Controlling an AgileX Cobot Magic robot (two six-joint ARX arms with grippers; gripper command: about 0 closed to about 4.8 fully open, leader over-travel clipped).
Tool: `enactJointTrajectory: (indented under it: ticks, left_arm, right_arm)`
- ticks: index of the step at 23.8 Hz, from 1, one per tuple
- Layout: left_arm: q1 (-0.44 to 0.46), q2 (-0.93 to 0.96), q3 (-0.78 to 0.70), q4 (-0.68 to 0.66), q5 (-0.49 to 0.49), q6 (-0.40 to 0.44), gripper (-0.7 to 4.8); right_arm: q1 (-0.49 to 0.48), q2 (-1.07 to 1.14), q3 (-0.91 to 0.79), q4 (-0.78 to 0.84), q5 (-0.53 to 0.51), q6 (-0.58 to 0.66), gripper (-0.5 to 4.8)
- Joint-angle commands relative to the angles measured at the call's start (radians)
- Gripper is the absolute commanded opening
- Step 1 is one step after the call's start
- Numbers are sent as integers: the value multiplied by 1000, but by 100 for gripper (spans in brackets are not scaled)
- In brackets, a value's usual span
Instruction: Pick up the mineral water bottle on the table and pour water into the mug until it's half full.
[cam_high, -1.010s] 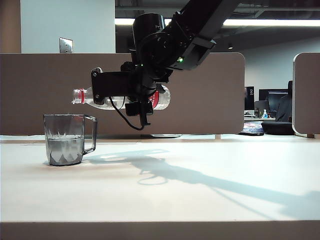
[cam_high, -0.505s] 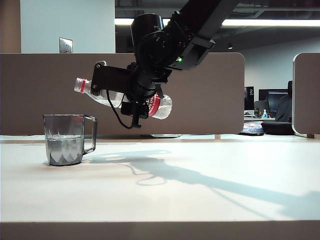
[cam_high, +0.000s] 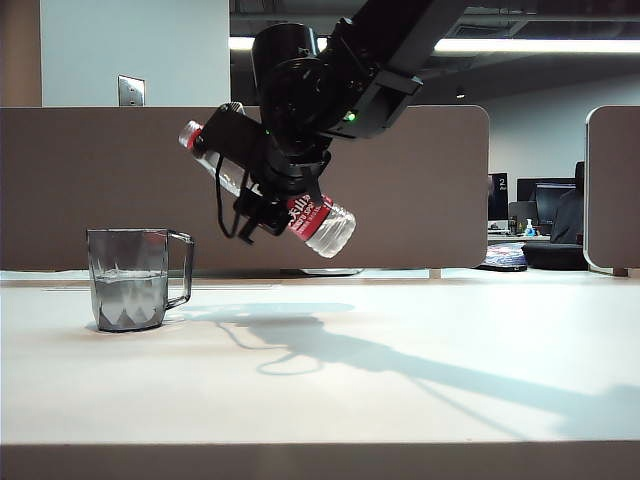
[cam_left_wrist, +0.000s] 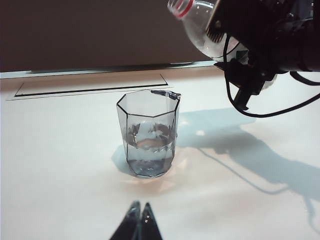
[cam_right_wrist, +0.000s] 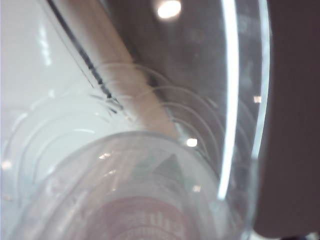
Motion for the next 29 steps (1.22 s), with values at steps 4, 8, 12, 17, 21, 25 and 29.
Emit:
enactJointTrajectory:
  ticks: [4,8,12,17,21,25,29]
  left_arm:
    - [1,0,3,9,2,0,-5]
    - [1,0,3,9,2,0,-5]
    - [1,0,3,9,2,0,-5]
    - [1,0,3,9,2,0,-5]
    - [1,0,3,9,2,0,-5]
    - [1,0,3,9,2,0,-5]
    - [1,0,3,9,2,0,-5]
  right_arm:
    - [15,-24,8,-18,74,400,193]
    - [6,-31,8,-85,74,564,188]
    - [0,-36,6,-159,27,648,188]
    - [1,-50,4,-228,-119,725,196]
    - [0,-67,-27,-216,-161,773,203]
    - [-9,-108,-155,-85,-261,807,202]
    - [-16,-150,-311,121,-297,822,202]
